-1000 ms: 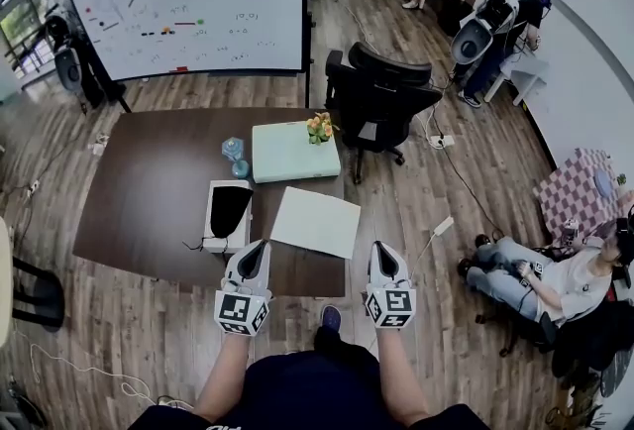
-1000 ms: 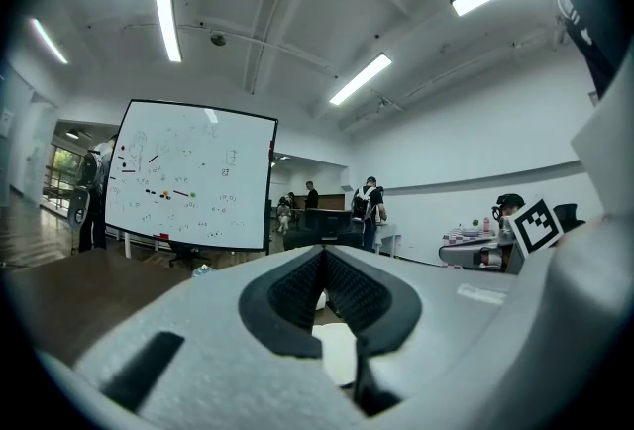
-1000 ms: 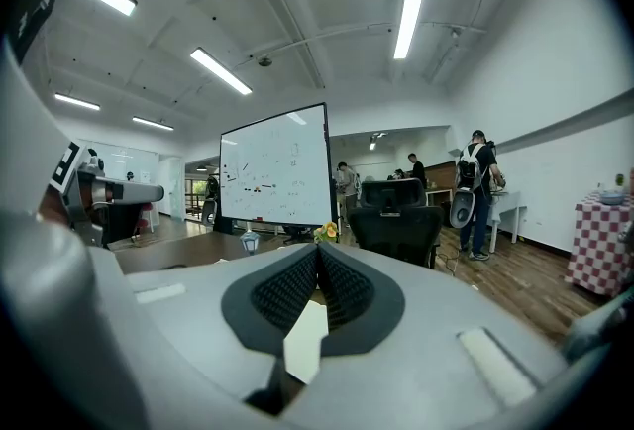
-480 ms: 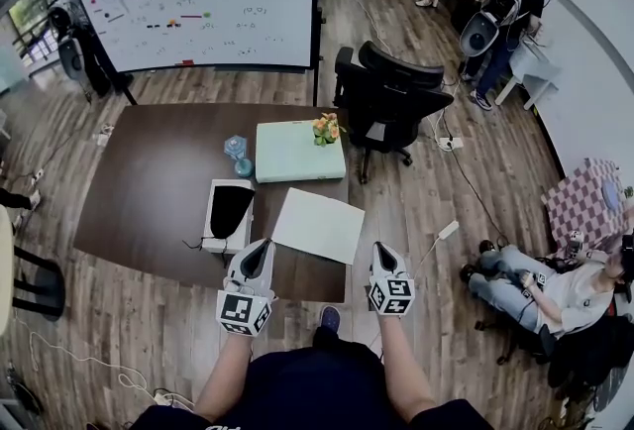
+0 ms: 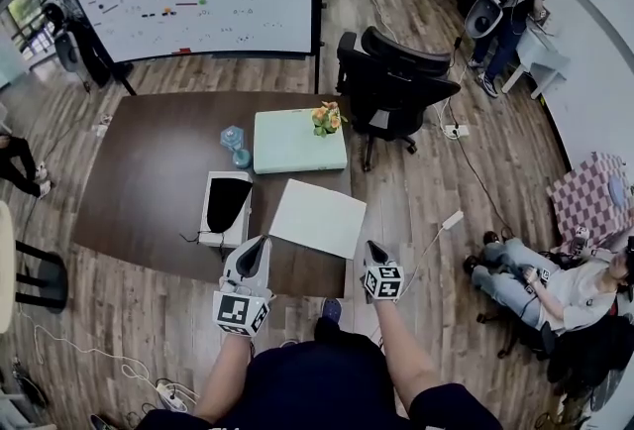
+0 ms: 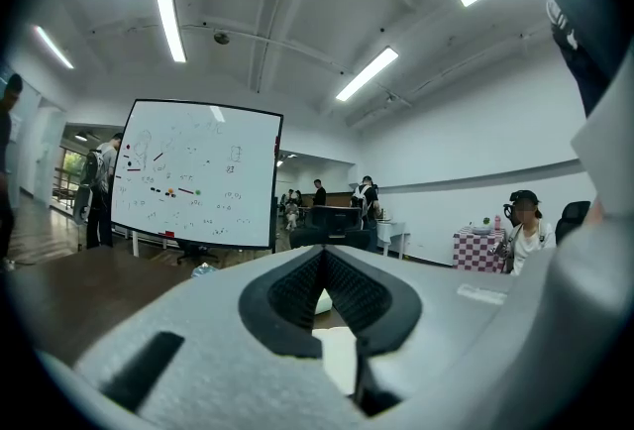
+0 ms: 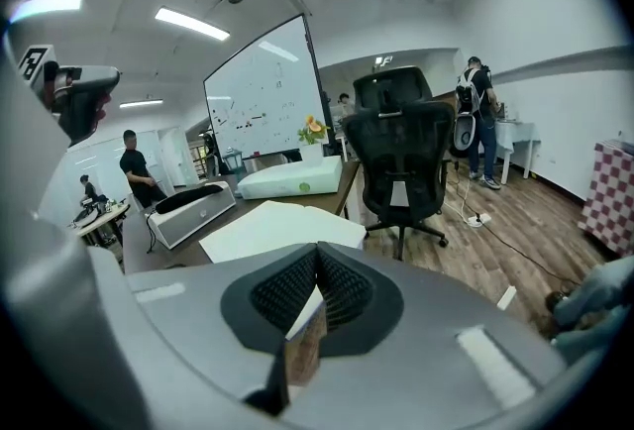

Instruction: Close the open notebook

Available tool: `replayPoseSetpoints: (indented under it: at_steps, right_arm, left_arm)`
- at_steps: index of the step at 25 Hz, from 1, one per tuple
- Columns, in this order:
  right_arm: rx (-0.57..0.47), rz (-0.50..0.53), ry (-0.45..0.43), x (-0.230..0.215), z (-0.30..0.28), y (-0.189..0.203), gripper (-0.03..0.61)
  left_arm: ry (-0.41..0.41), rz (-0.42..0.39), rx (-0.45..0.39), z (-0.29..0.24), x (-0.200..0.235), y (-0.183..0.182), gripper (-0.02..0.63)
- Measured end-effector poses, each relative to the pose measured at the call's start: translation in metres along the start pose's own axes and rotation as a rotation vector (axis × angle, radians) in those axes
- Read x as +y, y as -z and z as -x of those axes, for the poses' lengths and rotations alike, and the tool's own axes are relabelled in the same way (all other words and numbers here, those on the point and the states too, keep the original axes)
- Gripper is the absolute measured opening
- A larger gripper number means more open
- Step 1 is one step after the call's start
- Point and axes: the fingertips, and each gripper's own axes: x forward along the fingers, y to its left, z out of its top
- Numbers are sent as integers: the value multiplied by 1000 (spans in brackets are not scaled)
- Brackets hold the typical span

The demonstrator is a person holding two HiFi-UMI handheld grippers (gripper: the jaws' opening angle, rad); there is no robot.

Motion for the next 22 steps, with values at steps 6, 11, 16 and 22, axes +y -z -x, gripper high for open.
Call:
replayPoseSetpoints:
  at_steps: [6, 11, 16, 22]
  right_arm:
    - [81, -24, -23, -4, -21, 30, 0]
    - [147, -51, -15, -17, -37, 46, 5]
    - [222, -104, -28, -28, -53, 63, 5]
    - [315, -162, -67, -30, -73, 85, 5]
  left_arm:
    - [-18, 6, 4, -2, 4, 3, -14]
    - [-36, 12, 6, -5, 5, 4, -14]
    - [-40, 8, 18, -11, 4, 7, -14]
    - [-60, 8, 40, -15, 8, 13, -14]
